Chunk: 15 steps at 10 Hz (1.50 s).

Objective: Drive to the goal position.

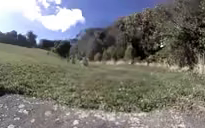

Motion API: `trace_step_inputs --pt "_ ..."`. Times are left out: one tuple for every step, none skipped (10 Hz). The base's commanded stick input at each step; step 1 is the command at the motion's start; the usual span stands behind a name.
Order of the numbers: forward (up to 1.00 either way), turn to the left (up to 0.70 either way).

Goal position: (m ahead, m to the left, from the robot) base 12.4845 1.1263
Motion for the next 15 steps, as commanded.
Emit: trace_step_inputs --pt "0.50 0.00" --pt "0.50 0.00" --pt "0.50 0.00" --pt "0.50 0.00" --pt "0.50 0.00" --pt "0.50 0.00" --pt "0.50 0.00" --pt "0.50 0.00" --pt "0.50 0.00" --pt "0.50 0.00" --pt "0.50 0.00" --pt "0.50 0.00" --pt "0.50 0.00" --pt "0.50 0.00" --pt "0.50 0.50"
